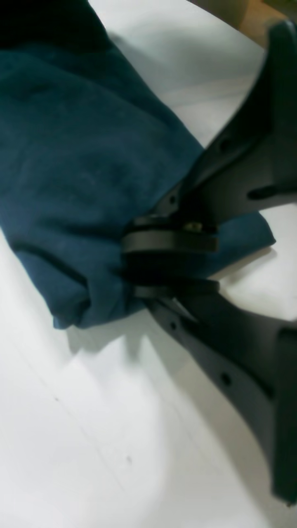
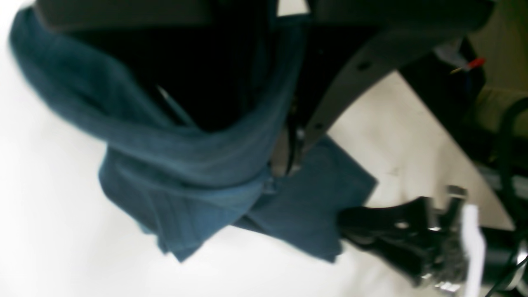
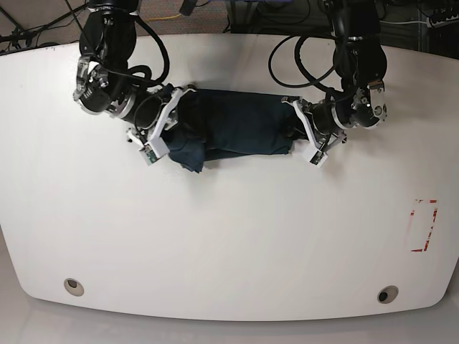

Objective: Fold the T-shirt properly
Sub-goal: 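Fold the shirt bundle over with both grippers into a compact square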

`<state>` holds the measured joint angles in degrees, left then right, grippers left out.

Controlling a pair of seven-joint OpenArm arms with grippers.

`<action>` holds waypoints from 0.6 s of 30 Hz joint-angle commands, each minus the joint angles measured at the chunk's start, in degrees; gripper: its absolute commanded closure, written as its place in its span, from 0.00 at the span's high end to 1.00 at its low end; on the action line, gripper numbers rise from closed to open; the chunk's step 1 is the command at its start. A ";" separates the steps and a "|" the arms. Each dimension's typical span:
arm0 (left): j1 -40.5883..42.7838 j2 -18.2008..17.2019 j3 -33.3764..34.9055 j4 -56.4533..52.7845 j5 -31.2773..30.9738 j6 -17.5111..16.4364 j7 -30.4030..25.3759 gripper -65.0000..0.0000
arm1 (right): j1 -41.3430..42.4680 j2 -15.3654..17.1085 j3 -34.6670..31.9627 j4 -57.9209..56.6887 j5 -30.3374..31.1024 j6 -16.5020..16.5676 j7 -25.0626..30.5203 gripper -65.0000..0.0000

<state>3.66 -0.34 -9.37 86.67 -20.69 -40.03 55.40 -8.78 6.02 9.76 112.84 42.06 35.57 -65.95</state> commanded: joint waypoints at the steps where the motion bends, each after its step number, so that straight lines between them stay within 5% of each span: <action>1: 0.34 -0.06 0.09 -0.48 3.24 0.03 3.11 0.12 | 1.43 -0.79 -2.33 0.09 0.97 0.16 2.44 0.00; 7: 0.16 -0.06 0.09 -0.30 3.15 0.03 3.11 0.12 | 3.98 -2.46 -10.95 -4.05 -6.94 0.16 5.43 0.24; 14: -0.01 0.65 0.00 -0.30 3.06 0.03 3.02 0.12 | 6.27 -4.92 -15.78 -8.70 -11.69 0.16 7.10 0.27; 18: -0.10 0.65 0.00 -0.21 2.97 0.03 3.02 0.12 | 6.45 -5.98 -16.84 -9.06 -14.50 0.16 9.12 0.45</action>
<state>3.49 0.16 -9.47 86.54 -20.45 -40.12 55.40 -3.18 0.43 -7.11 102.67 26.50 35.55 -58.70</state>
